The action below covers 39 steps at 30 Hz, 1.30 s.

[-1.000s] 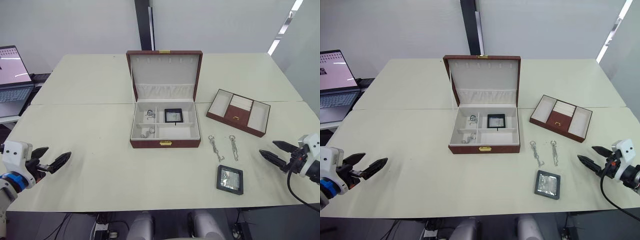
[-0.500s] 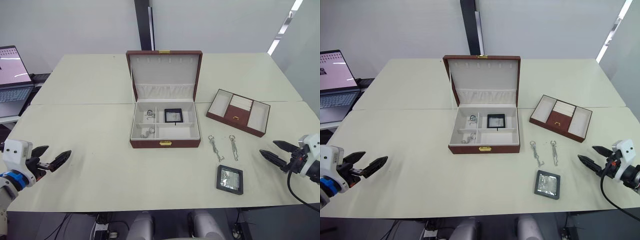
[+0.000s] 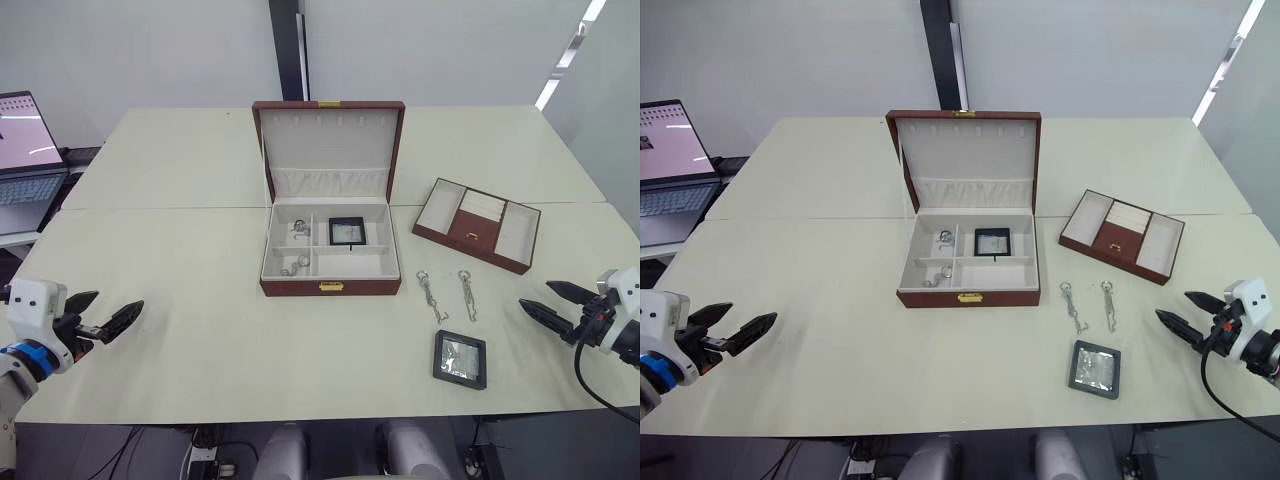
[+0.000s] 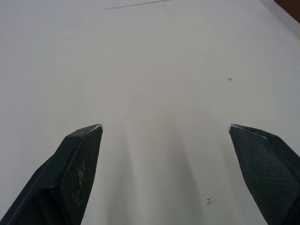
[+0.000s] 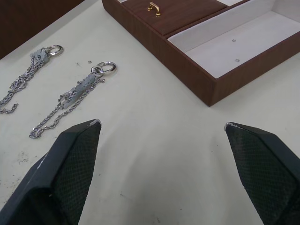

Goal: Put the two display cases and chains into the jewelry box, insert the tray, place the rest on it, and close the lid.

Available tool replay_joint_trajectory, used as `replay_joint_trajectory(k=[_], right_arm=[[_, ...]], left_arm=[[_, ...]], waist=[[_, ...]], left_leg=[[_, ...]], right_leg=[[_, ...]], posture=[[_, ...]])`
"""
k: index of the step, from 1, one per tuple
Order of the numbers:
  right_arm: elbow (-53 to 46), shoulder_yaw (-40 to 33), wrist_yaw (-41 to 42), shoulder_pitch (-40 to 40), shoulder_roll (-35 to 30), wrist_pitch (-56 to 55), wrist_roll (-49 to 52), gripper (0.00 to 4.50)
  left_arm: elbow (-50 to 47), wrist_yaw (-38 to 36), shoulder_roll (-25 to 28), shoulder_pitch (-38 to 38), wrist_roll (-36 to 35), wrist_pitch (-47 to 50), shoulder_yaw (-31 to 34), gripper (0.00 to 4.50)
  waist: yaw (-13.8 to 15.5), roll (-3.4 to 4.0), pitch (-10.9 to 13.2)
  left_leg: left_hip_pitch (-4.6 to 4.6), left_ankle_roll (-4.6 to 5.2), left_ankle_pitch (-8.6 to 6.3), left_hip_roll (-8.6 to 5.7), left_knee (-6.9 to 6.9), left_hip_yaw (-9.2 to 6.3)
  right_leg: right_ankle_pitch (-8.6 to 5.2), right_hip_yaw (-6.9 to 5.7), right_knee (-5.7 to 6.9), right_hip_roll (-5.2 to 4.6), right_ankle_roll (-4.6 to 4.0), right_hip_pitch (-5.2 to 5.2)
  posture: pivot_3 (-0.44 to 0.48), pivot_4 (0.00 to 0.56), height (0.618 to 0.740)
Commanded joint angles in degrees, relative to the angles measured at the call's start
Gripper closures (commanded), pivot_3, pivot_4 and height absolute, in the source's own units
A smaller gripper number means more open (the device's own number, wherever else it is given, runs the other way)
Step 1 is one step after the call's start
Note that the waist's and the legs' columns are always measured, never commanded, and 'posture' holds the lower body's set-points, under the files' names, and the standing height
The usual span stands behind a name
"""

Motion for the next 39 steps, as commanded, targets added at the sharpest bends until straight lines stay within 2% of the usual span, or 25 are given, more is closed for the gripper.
replay_joint_trajectory(k=[1, 5, 10, 17, 22, 28, 34, 39], right_arm=[[-2.04, -2.53, -0.02, 0.06, -0.54, 0.22, 1.28, 0.00], [-5.24, -1.92, 1.14, 0.59, -1.14, 1.59, 1.92, 0.00], [-13.83, -1.21, 3.50, 2.11, -3.28, 5.33, 3.38, 0.00], [-29.04, 0.59, 6.04, 5.69, -5.55, 10.75, 6.13, 0.00], [-37.98, 1.93, 7.67, 9.25, -6.73, 12.71, 6.98, 0.00], [-43.29, 4.65, 8.77, 13.84, -8.35, 10.88, 3.92, 0.00], [-47.27, 8.10, 7.33, 17.68, -8.31, 9.06, -0.80, 0.00], [-49.60, 10.74, 6.23, 19.82, -8.52, 7.52, -4.49, 0.00]], left_arm=[[-3.15, 0.21, -0.33, -1.44, -0.87, -0.08, -0.58, 0.03], [-8.71, -0.70, -0.90, -2.91, -2.05, 1.86, -3.86, 0.03], [-17.93, -3.18, 0.04, -5.30, -4.14, 5.61, -10.14, 0.03], [-22.28, -13.79, 4.34, -9.57, -4.23, 4.30, -19.02, 0.03], [-25.72, -20.17, 3.11, -12.51, -3.06, -1.48, -27.11, 0.03], [-26.25, -28.15, 1.14, -11.39, -0.98, -11.52, -34.03, 0.03], [-22.87, -35.20, -1.42, -7.32, -0.04, -24.39, -36.50, 0.03], [-21.28, -36.69, -3.60, -6.42, -0.54, -28.83, -36.83, 0.03]], waist=[[0.00, 0.00, 0.00], [0.02, 0.00, 0.00], [0.06, 0.00, 0.00], [-0.01, 0.01, 0.00], [0.14, -0.01, 0.02], [0.05, -0.03, 0.03], [0.11, -0.03, 0.03], [0.17, -0.05, 0.03]], left_leg=[[0.00, 0.00, 0.00, 0.00, 0.00, 0.00], [0.00, 0.00, 0.00, 0.00, 0.01, 0.00], [-0.01, 0.00, 0.00, 0.00, 0.01, 0.00], [0.00, 0.00, 0.00, 0.02, 0.01, 0.00], [-0.04, 0.00, 0.00, -0.02, 0.02, 0.00], [-0.03, 0.00, 0.00, 0.00, 0.03, 0.01], [-0.01, 0.00, 0.00, 0.01, 0.03, 0.03], [-0.02, 0.00, 0.00, 0.00, 0.06, -0.01]], right_leg=[[0.00, 0.00, 0.00, 0.00, 0.00, 0.00], [0.00, 0.01, 0.00, -0.01, 0.00, 0.00], [0.01, 0.01, 0.02, -0.02, 0.01, 0.01], [0.00, 0.01, 0.07, 0.06, 0.00, 0.00], [0.00, -0.01, 0.01, 0.01, 0.01, 0.01], [0.00, 0.00, 0.00, 0.04, 0.01, 0.02], [0.00, 0.02, 0.00, 0.06, 0.01, 0.03], [0.00, 0.00, -0.02, 0.06, 0.01, 0.06]], posture=[[0.000, 0.150, 0.740], [0.000, 0.150, 0.740], [0.000, 0.150, 0.740], [0.000, 0.150, 0.740], [0.000, 0.150, 0.740], [0.000, 0.150, 0.740], [0.000, 0.150, 0.740], [0.000, 0.150, 0.740]])
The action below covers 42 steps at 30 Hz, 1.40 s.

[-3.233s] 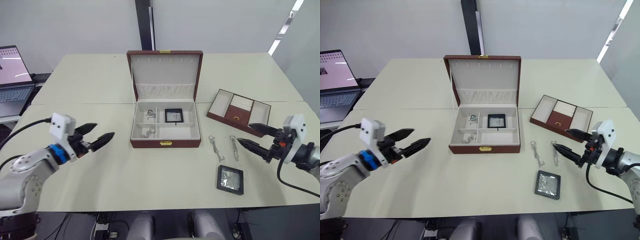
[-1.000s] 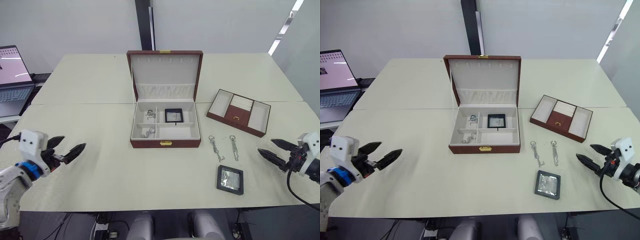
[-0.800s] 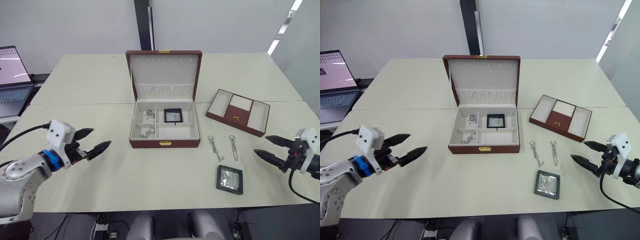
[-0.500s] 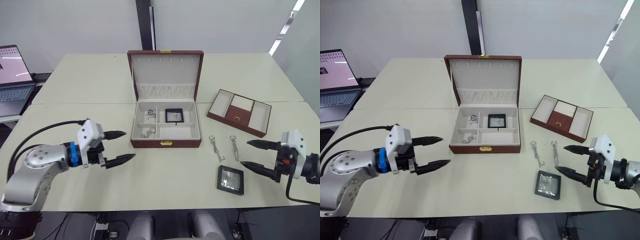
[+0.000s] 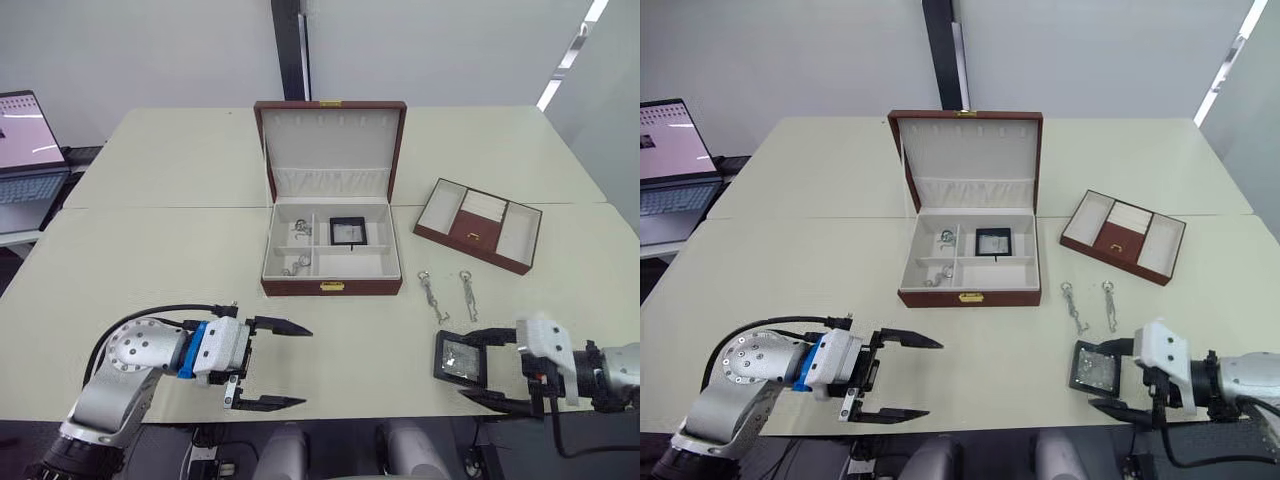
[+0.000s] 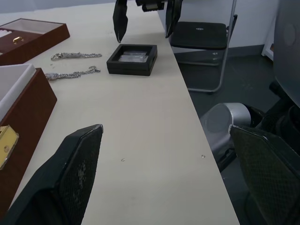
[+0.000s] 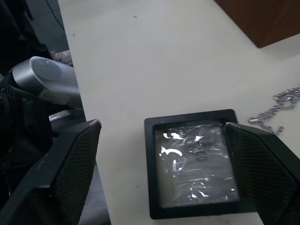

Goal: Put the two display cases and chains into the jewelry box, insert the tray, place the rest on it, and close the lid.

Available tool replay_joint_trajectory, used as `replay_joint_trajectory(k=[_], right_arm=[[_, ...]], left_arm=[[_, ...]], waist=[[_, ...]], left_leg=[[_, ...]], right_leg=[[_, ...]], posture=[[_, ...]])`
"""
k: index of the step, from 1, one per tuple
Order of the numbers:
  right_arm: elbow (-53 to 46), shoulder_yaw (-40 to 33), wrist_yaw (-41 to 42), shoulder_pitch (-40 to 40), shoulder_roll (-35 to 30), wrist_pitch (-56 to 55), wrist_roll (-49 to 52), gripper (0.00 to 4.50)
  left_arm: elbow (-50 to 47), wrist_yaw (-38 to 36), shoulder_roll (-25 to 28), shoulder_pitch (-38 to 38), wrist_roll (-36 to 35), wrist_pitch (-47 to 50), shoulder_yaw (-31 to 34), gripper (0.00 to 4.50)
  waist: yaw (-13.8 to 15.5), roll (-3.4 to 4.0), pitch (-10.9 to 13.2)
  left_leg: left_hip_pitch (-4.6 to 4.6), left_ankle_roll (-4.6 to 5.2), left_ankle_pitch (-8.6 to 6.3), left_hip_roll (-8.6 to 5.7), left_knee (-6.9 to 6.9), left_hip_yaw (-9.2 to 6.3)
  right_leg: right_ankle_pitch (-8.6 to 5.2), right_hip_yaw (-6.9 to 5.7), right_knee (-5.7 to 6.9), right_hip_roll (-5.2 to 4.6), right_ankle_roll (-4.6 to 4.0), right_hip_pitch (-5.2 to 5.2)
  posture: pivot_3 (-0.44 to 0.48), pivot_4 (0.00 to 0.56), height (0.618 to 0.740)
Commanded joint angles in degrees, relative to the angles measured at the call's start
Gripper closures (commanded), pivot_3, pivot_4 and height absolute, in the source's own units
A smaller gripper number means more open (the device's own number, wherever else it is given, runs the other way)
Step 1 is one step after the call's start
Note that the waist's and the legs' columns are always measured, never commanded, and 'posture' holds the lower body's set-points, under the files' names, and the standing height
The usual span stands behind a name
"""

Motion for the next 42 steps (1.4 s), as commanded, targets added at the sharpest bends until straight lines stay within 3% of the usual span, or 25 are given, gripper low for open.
replay_joint_trajectory(k=[1, 14, 17, 24, 30, 32, 42], right_arm=[[-2.86, 0.72, -0.67, 1.02, -0.63, -1.63, -1.74, 0.00], [1.05, 6.50, -3.09, -0.22, 1.25, -5.95, -7.19, 0.00], [2.96, 7.05, -2.93, -0.22, 1.08, -8.02, -8.30, 0.64], [4.81, 7.63, -3.52, 0.22, 1.59, -10.64, -9.03, 2.79], [4.58, 6.82, -4.04, 0.66, 1.91, -11.35, -8.48, 4.19], [4.38, 6.57, -4.12, 0.48, 1.99, -11.30, -8.13, 4.44], [3.36, 4.85, -3.29, -0.37, 2.06, -10.47, -4.70, 4.45]], left_arm=[[0.28, -1.12, -0.77, 0.38, -0.71, -3.35, 0.03, 0.03], [2.17, 0.18, -2.07, 1.88, 0.03, -6.30, -0.33, 0.03], [3.26, 0.57, -2.56, 1.36, 0.71, -6.97, -0.27, 0.00], [4.77, 1.07, -3.12, 0.83, 1.14, -7.98, -0.66, 0.00], [5.80, 1.97, -3.86, -0.60, 1.28, -7.93, -1.06, 0.00], [5.77, 2.32, -4.00, -1.38, 1.30, -7.37, -1.29, 0.00], [4.27, 4.18, -4.61, -2.39, 0.57, -5.96, -1.51, 0.00]], waist=[[-0.02, 0.00, 0.00], [-0.06, 0.00, 0.00], [-0.04, 0.00, 0.00], [-0.05, 0.00, -0.01], [-0.07, 0.00, -0.01], [-0.04, -0.01, -0.01], [-0.09, 0.00, -0.01]], left_leg=[[0.00, 0.00, 0.00, 0.00, 0.00, 0.00], [0.03, 0.00, 0.00, 0.01, -0.01, -0.01], [0.04, 0.00, 0.00, 0.01, 0.00, -0.01], [0.04, 0.00, 0.00, 0.01, -0.01, -0.02], [0.04, 0.00, 0.00, 0.01, 0.00, -0.02], [0.06, 0.00, 0.00, 0.01, 0.00, -0.02], [0.05, 0.00, 0.00, 0.00, 0.01, -0.03]], right_leg=[[0.00, 0.00, -0.01, 0.00, 0.00, 0.00], [0.00, -0.01, -0.01, 0.02, 0.00, 0.02], [0.00, -0.01, -0.01, 0.01, 0.00, 0.02], [0.00, -0.02, 0.00, 0.02, 0.00, 0.03], [0.00, -0.02, 0.00, 0.02, 0.00, 0.04], [0.00, -0.01, 0.01, 0.02, 0.00, 0.04], [0.00, -0.02, 0.01, 0.02, 0.00, 0.05]], posture=[[0.000, 0.150, 0.740], [0.000, 0.150, 0.740], [0.000, 0.150, 0.740], [0.000, 0.150, 0.740], [0.000, 0.150, 0.740], [0.000, 0.150, 0.740], [0.000, 0.150, 0.740]])
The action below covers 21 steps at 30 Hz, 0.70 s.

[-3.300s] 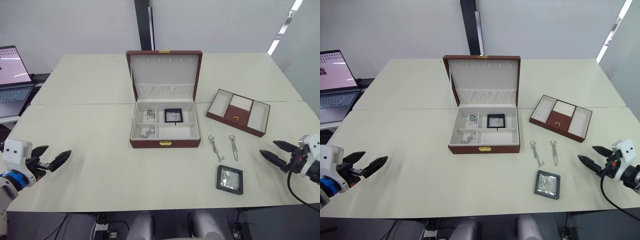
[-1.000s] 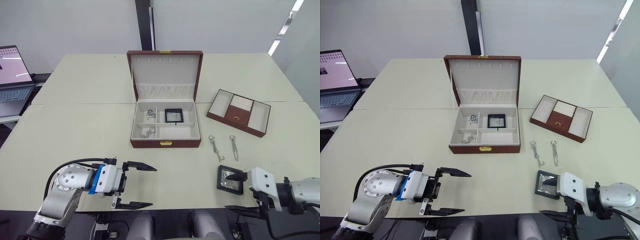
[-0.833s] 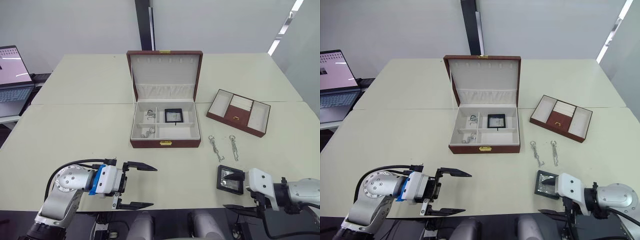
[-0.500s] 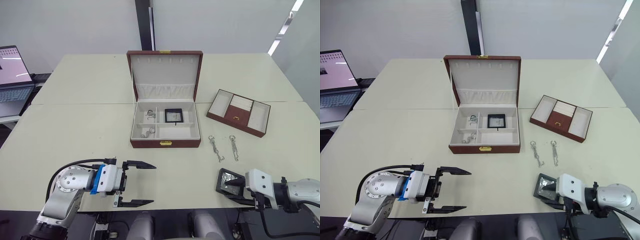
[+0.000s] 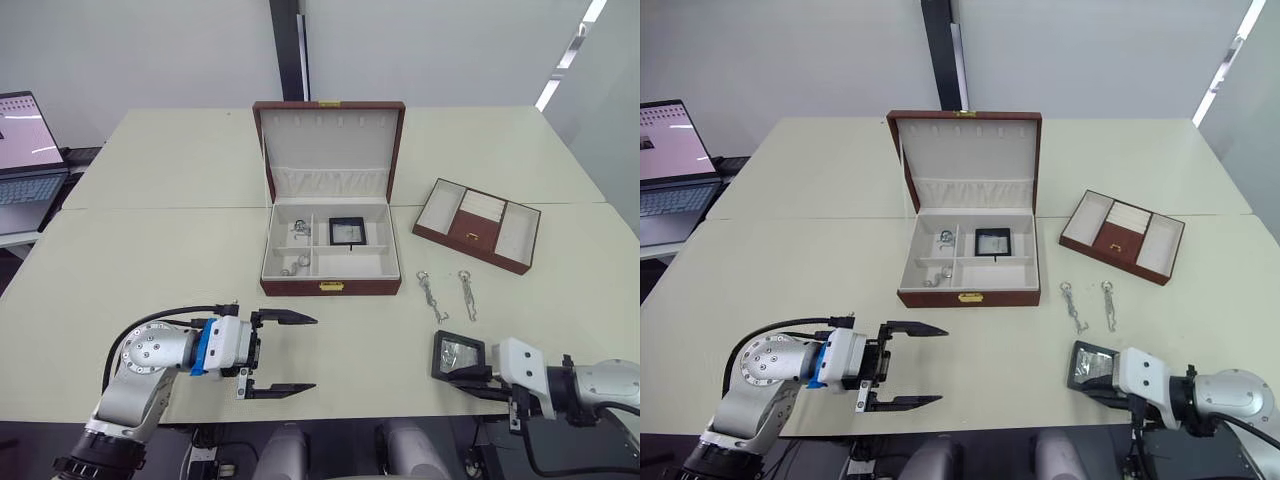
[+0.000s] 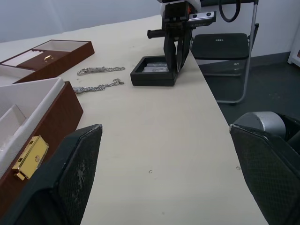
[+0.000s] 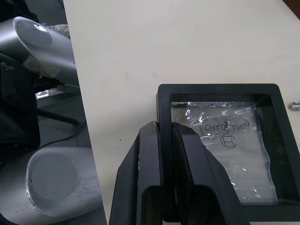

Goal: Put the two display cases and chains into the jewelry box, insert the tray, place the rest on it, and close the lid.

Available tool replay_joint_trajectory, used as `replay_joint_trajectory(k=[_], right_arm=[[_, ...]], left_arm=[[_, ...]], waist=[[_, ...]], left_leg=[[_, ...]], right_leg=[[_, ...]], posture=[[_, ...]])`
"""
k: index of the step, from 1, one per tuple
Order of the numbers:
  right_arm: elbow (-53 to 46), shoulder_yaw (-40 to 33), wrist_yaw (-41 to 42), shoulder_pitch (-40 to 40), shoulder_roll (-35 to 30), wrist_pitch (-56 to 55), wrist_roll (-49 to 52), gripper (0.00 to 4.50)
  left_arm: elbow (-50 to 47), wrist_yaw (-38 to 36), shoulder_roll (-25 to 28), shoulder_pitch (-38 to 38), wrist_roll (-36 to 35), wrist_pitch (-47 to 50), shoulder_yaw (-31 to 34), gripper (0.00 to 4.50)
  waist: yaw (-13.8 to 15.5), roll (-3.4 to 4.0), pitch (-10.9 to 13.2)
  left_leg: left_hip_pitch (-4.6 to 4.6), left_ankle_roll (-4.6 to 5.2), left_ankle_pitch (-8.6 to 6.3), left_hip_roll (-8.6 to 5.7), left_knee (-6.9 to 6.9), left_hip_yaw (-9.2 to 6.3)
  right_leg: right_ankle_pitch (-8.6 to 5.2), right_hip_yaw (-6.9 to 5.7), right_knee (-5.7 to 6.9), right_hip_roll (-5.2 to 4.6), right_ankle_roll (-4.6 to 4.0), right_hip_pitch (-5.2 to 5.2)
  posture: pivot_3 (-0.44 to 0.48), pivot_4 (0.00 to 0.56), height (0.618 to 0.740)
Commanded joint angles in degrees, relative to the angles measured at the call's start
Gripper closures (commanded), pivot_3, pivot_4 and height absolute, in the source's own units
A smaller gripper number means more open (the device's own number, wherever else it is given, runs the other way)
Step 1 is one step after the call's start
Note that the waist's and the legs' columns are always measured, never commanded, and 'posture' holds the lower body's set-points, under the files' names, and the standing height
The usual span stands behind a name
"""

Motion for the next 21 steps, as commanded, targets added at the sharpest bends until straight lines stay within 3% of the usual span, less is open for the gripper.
replay_joint_trajectory(k=[1, 5, 10, 15, 21], right_arm=[[-2.43, -2.41, 0.43, -0.79, -0.08, 0.30, 2.59, 4.45], [-5.84, -3.86, 0.62, -3.54, -0.79, 5.78, 8.09, 4.45], [-7.81, -3.02, 0.41, -13.41, -3.37, 16.65, 15.26, 4.45], [-4.47, 1.89, 2.31, -27.21, -4.18, 23.47, 17.88, 4.45], [6.67, 12.49, 5.53, -46.10, 0.62, 24.56, 12.67, 4.45]], left_arm=[[-2.32, 1.05, -0.38, -0.27, -0.86, 0.69, -0.09, 0.00], [-4.13, 4.80, -0.96, 0.00, -1.94, 4.08, 1.16, 0.00], [-7.76, 11.44, -1.90, 2.39, -2.28, 7.74, 3.06, 0.00], [-10.61, 18.60, -3.91, 4.63, -2.18, 10.52, 5.26, 0.00], [-13.83, 24.84, -4.75, 10.28, -1.18, 11.39, 8.89, 0.00]], waist=[[0.00, 0.00, 0.00], [-0.06, 0.00, 0.00], [-0.09, 0.00, 0.00], [0.02, -0.05, 0.03], [-0.18, -0.07, 0.05]], left_leg=[[0.00, 0.00, 0.00, 0.00, 0.00, 0.00], [0.00, 0.00, 0.00, 0.01, 0.00, 0.00], [0.01, 0.00, 0.00, 0.02, 0.01, 0.00], [-0.01, 0.00, 0.00, 0.00, 0.01, -0.05], [0.00, 0.00, 0.00, 0.06, 0.00, -0.02]], right_leg=[[0.00, 0.00, 0.00, 0.00, 0.00, 0.00], [0.00, 0.00, 0.01, 0.00, 0.00, 0.00], [0.00, 0.03, 0.02, 0.00, 0.00, 0.00], [0.00, -0.02, 0.00, -0.01, 0.00, -0.01], [0.00, -0.02, 0.01, 0.01, -0.01, -0.05]], posture=[[0.000, 0.150, 0.740], [0.000, 0.150, 0.740], [0.000, 0.150, 0.740], [0.000, 0.150, 0.740], [0.000, 0.150, 0.740]])
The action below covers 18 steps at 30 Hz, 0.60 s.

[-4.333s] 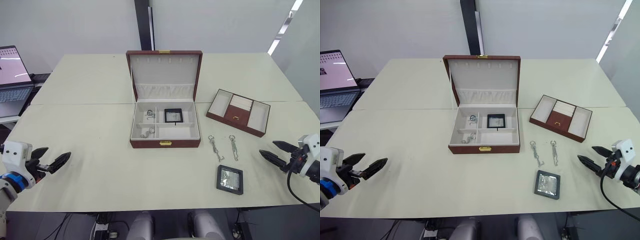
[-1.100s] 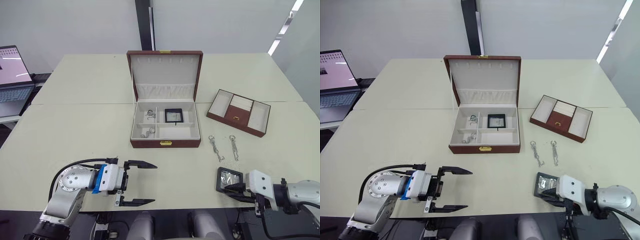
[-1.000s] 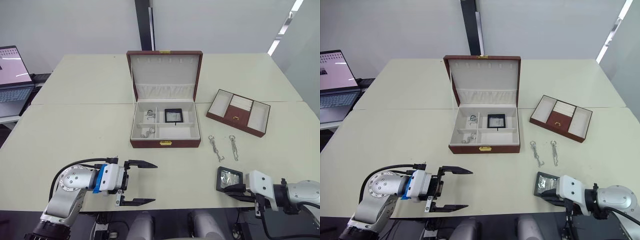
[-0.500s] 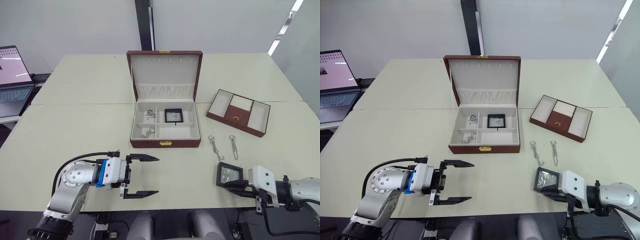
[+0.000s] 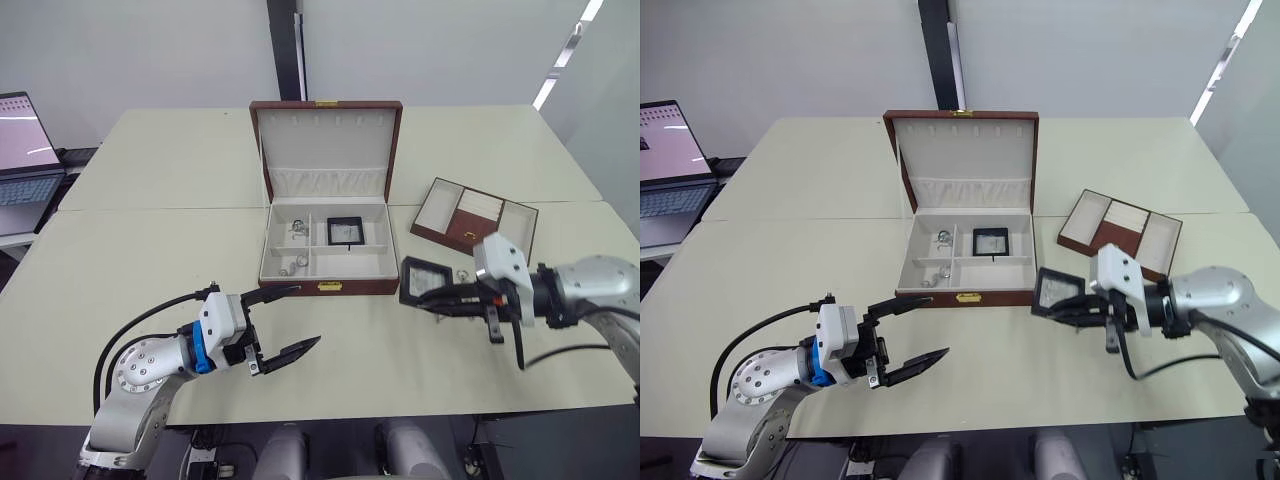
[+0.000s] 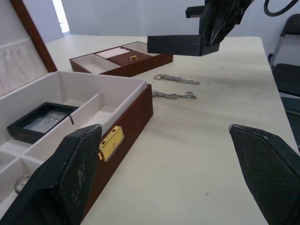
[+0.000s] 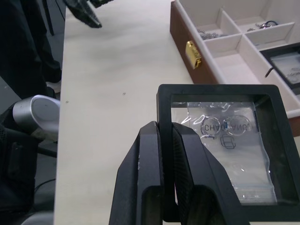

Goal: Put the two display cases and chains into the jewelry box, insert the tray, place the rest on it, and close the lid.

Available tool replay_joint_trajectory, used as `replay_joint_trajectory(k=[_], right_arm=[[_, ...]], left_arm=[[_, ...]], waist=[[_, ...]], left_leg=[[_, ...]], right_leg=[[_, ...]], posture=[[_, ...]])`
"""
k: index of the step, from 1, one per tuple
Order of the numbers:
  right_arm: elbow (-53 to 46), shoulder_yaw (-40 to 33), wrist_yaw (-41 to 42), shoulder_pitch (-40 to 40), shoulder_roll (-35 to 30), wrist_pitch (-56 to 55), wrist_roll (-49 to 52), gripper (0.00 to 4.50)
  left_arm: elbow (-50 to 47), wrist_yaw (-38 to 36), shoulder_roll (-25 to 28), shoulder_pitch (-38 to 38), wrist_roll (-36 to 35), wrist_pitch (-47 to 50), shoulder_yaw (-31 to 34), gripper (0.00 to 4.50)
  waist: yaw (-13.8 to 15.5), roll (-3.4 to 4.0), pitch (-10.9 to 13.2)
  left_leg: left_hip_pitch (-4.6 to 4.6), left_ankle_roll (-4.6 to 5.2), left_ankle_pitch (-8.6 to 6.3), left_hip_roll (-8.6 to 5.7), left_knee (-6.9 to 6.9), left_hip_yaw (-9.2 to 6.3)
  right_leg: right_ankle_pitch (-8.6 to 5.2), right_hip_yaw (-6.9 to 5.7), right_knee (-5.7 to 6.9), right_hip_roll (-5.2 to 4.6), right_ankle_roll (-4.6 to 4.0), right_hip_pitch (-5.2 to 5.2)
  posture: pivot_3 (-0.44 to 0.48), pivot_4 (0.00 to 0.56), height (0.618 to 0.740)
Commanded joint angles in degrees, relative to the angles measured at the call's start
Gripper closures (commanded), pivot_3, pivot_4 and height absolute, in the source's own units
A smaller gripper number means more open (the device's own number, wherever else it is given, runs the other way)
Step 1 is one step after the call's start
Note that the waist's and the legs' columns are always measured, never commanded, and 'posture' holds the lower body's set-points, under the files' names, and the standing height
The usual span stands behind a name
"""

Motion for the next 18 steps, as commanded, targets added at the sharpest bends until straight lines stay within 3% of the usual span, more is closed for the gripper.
replay_joint_trajectory(k=[1, 9, 18], right_arm=[[4.86, 4.29, 2.44, -6.71, 2.22, -1.01, -3.06, 4.45], [21.59, 14.80, 5.96, -23.54, 12.02, -3.20, -12.57, 4.45], [31.55, 19.56, 9.83, -31.34, 18.65, -3.42, -17.73, 4.45]], left_arm=[[-2.83, 3.17, -0.37, 1.96, 0.13, 0.02, 2.73, 0.00], [-4.84, 10.16, -3.40, 7.65, -0.30, 0.32, 7.09, 0.00], [-8.04, 14.70, -5.52, 9.73, 1.35, 1.13, 6.33, 0.00]], waist=[[0.11, 0.01, 0.00], [0.14, 0.01, 0.01], [0.17, 0.02, 0.01]], left_leg=[[0.00, 0.00, 0.00, -0.01, 0.00, -0.01], [-0.07, 0.00, 0.00, -0.05, -0.01, 0.02], [-0.18, -0.01, 0.00, -0.06, -0.01, 0.06]], right_leg=[[0.00, 0.00, 0.01, 0.00, 0.00, -0.01], [0.01, 0.00, 0.02, -0.09, -0.01, -0.12], [0.02, 0.05, 0.13, -0.11, -0.04, -0.31]], posture=[[0.000, 0.150, 0.740], [0.000, 0.150, 0.740], [0.000, 0.150, 0.740]])
